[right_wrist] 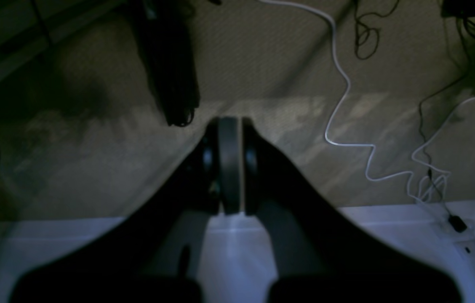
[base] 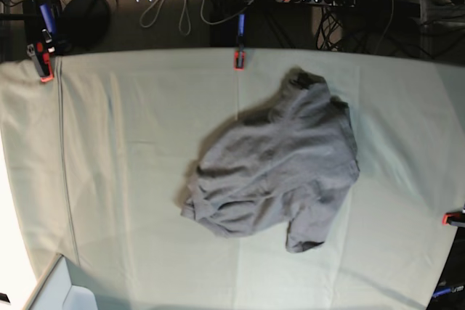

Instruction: Layout the t-shirt on the table in an organized manner, then fold the t-shirt properly

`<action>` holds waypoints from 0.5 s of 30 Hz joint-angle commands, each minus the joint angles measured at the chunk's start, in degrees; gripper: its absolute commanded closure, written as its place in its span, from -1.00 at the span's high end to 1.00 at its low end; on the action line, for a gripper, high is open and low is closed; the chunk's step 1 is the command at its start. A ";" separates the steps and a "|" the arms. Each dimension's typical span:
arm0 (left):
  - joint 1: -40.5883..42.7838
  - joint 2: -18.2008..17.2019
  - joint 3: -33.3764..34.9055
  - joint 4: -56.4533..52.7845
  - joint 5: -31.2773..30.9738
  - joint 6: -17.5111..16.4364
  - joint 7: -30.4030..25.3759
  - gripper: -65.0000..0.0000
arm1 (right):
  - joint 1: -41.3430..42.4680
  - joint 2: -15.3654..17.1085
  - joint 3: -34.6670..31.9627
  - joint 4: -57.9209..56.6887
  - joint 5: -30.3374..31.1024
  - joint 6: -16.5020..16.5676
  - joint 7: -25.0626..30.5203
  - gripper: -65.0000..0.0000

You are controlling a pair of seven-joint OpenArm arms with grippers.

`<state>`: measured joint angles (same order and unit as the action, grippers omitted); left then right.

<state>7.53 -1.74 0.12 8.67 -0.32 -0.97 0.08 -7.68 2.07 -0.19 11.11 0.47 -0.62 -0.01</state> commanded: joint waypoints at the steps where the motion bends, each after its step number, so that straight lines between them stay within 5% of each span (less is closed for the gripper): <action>1: 0.25 0.02 0.01 0.08 -0.08 0.49 -0.03 -1.00 | -0.45 0.26 -0.03 0.09 0.19 0.93 -0.03 -1.00; 15: 0.25 0.02 0.01 0.08 -0.08 0.49 0.14 -1.00 | -1.94 0.26 -0.03 0.18 0.19 0.93 -0.03 -1.00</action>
<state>7.44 -1.74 0.12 8.69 -0.32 -0.82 0.05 -9.26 2.07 -0.19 11.25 0.47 -0.47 -0.01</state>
